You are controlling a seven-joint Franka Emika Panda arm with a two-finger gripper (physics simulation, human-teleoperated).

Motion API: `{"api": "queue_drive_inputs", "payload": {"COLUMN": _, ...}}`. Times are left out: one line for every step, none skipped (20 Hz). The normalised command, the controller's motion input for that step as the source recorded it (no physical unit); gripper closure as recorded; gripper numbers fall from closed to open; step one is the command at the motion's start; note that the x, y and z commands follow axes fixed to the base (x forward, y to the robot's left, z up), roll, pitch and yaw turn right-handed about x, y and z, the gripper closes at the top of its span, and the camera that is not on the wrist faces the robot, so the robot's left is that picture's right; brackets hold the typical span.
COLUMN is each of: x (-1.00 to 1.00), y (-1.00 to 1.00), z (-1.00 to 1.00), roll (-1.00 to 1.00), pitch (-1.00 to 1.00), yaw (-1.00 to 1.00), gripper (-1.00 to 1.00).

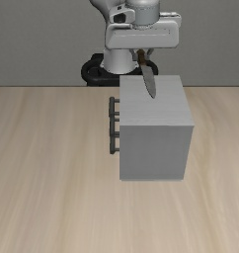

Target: Pick up the knife and place it on the top of the cabinet

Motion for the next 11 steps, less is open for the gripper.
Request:
{"api": "queue_drive_inputs", "payload": {"x": 0.0, "y": 1.0, "z": 0.0, "roll": 0.0, "pitch": 0.0, "yaw": 0.0, "gripper": 1.0}}
{"api": "queue_drive_inputs", "payload": {"x": 0.0, "y": 1.0, "z": 0.0, "roll": 0.0, "pitch": 0.0, "yaw": 0.0, "gripper": 1.0}}
{"api": "queue_drive_inputs", "payload": {"x": 0.0, "y": 0.0, "z": 0.0, "roll": 0.0, "pitch": 0.0, "yaw": 0.0, "gripper": -1.0}}
{"api": "queue_drive_inputs", "payload": {"x": 0.0, "y": 0.0, "z": 0.0, "roll": 0.0, "pitch": 0.0, "yaw": 0.0, "gripper": -1.0}}
{"api": "queue_drive_inputs", "payload": {"x": 0.0, "y": 0.0, "z": 0.0, "roll": 0.0, "pitch": 0.0, "yaw": 0.0, "gripper": -1.0}}
{"api": "queue_drive_inputs", "payload": {"x": 0.0, "y": 0.0, "z": 0.0, "roll": 0.0, "pitch": 0.0, "yaw": 0.0, "gripper": -1.0}}
{"api": "queue_drive_inputs", "payload": {"x": 0.0, "y": 0.0, "z": 0.0, "roll": 0.0, "pitch": 0.0, "yaw": 0.0, "gripper": -1.0}}
{"api": "queue_drive_inputs", "payload": {"x": 0.0, "y": 0.0, "z": 0.0, "roll": 0.0, "pitch": 0.0, "yaw": 0.0, "gripper": -1.0}}
{"api": "queue_drive_inputs", "payload": {"x": 0.0, "y": 0.0, "z": 0.0, "roll": 0.0, "pitch": 0.0, "yaw": 0.0, "gripper": -1.0}}
{"api": "queue_drive_inputs", "payload": {"x": 0.0, "y": 0.0, "z": 0.0, "roll": 0.0, "pitch": 0.0, "yaw": 0.0, "gripper": -1.0}}
{"api": "queue_drive_inputs", "payload": {"x": 0.0, "y": 0.0, "z": 0.0, "roll": 0.0, "pitch": 0.0, "yaw": 0.0, "gripper": -1.0}}
